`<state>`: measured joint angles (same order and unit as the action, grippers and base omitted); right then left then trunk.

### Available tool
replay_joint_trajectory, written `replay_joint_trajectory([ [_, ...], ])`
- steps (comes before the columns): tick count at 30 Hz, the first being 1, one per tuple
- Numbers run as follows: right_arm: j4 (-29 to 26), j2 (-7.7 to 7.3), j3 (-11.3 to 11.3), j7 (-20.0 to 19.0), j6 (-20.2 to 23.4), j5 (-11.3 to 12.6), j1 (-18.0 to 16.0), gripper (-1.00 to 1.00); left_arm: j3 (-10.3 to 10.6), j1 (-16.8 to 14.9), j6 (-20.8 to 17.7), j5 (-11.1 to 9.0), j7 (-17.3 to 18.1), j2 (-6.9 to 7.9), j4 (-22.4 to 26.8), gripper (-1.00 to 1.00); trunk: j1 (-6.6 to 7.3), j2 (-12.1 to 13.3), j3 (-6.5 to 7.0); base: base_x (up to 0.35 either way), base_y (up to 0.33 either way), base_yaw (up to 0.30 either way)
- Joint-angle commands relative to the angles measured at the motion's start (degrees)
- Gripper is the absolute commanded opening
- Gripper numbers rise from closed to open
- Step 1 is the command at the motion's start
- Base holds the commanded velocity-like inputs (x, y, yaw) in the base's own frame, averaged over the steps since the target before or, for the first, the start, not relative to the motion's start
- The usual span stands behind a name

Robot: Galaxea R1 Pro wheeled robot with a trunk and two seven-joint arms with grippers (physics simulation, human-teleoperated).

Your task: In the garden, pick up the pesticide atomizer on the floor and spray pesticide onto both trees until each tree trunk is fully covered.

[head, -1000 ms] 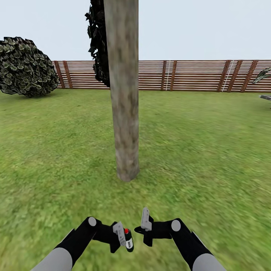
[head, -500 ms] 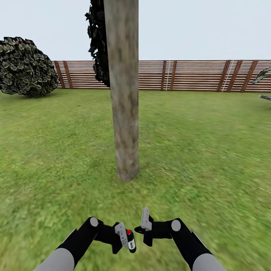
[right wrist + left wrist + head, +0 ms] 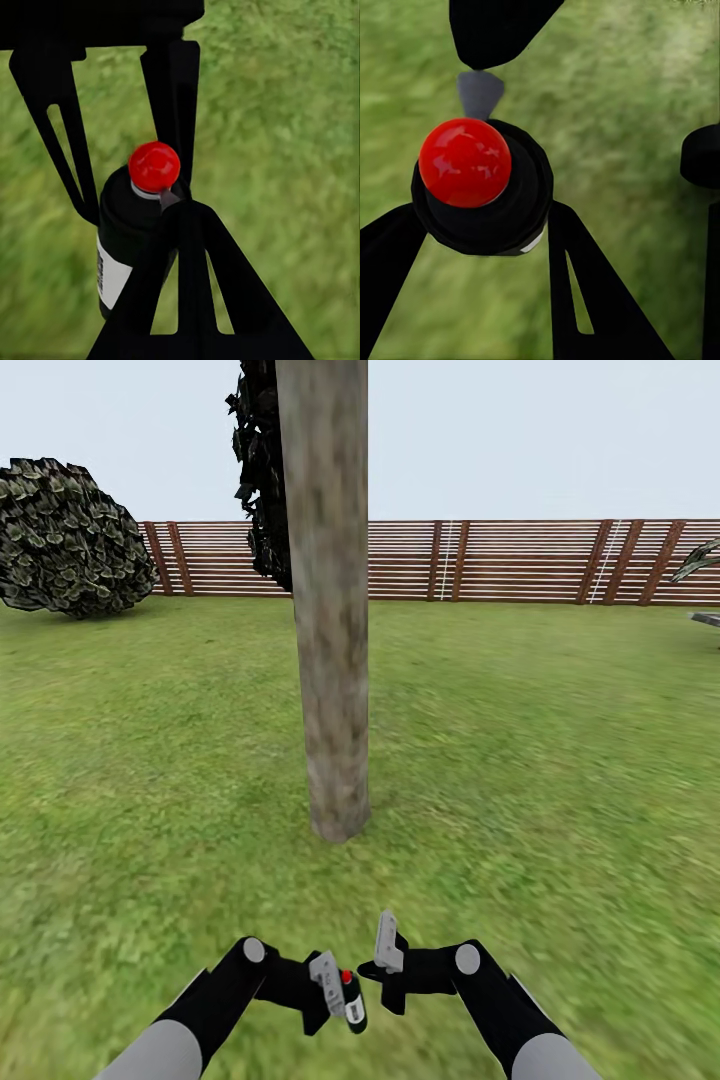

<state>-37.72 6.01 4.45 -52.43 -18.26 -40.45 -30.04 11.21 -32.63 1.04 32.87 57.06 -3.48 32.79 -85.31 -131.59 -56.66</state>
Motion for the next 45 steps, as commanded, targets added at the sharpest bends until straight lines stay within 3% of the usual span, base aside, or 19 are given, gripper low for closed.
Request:
replay_joint_trajectory([
  [1, -0.1, 0.03, -0.1, 0.0, -0.3, -0.5, 0.0, -1.00, 0.0, -0.1, 0.1, 0.3, 0.2, -0.10, 0.1, -1.00, 0.01, 0.0, -0.05, 0.000, 0.000, 0.000],
  [16, -0.2, 0.05, -0.1, 0.0, -0.3, -0.4, 0.0, -1.00, 0.0, -0.1, 0.1, 0.2, 0.1, -0.47, 0.1, -1.00, 0.01, 0.0, -0.05, 0.000, 0.000, 0.000],
  [18, -0.2, -0.01, -0.1, 0.0, -0.3, -0.4, 0.0, -1.00, -0.1, -0.1, 0.1, 0.7, -0.1, 2.30, 0.0, -1.00, 0.01, 0.0, -0.05, 0.000, 0.000, 0.000],
  [23, -0.2, 0.03, -0.1, 0.0, -0.3, -0.4, 0.0, -1.00, 0.0, 0.0, 0.1, 0.7, -0.1, 6.50, 0.0, -1.00, 0.01, 0.0, -0.05, 0.000, 0.000, 0.000],
  [27, -0.6, 0.00, -0.1, 0.0, -0.3, -0.5, 0.0, -1.00, 0.0, 0.2, 0.2, 0.7, -0.1, 7.62, -0.1, -1.00, 0.01, 0.0, -0.05, 0.000, 0.000, 0.000],
  [30, -0.7, -0.03, -0.1, 0.0, -0.3, -0.5, 0.0, -1.00, 0.0, 0.1, 2.8, 0.7, -0.1, 9.97, -0.2, -1.00, 0.01, 0.0, -0.05, 0.000, 0.000, 0.000],
  [31, -0.6, -0.03, -0.1, 0.0, -0.3, -0.5, 0.0, 1.00, -0.1, 0.2, 3.5, 0.7, -0.1, 11.32, -0.2, -1.00, 0.01, 0.0, -0.05, 0.000, 0.000, 0.000],
  [35, -0.6, -0.09, -0.1, 0.0, -0.3, -0.5, 0.0, 1.00, -0.4, 0.3, 4.3, 0.7, -0.2, 15.31, -0.2, -1.00, 0.01, 0.0, -0.05, 0.000, 0.000, 0.000],
  [38, -0.4, -0.37, -0.4, 0.3, -0.4, -0.5, 0.0, 1.00, -0.5, 0.4, 4.4, 0.7, -0.3, 17.37, -0.2, -1.00, 0.01, 0.0, -0.05, 0.000, 0.000, 0.000],
  [41, 0.2, -2.09, -0.5, 1.6, -0.6, -0.4, 0.1, 1.00, -0.9, 0.5, 4.1, 0.5, -2.5, 19.07, -0.5, -1.00, 0.01, 0.0, -0.05, 0.000, 0.000, 0.000],
  [43, 2.1, -3.81, -0.6, 5.3, -0.7, -0.2, 0.1, 1.00, -2.2, 0.5, 4.0, 0.2, -5.9, 19.62, -0.8, -1.00, 0.01, 0.0, -0.05, 0.000, 0.000, 0.000],
  [45, 7.2, -5.26, -1.6, 14.3, -0.7, 0.2, 0.1, 1.00, -5.5, 0.5, 3.8, 0.1, -10.4, 19.81, -1.2, -1.00, 0.01, 0.0, -0.05, 0.000, 0.000, 0.000],
])
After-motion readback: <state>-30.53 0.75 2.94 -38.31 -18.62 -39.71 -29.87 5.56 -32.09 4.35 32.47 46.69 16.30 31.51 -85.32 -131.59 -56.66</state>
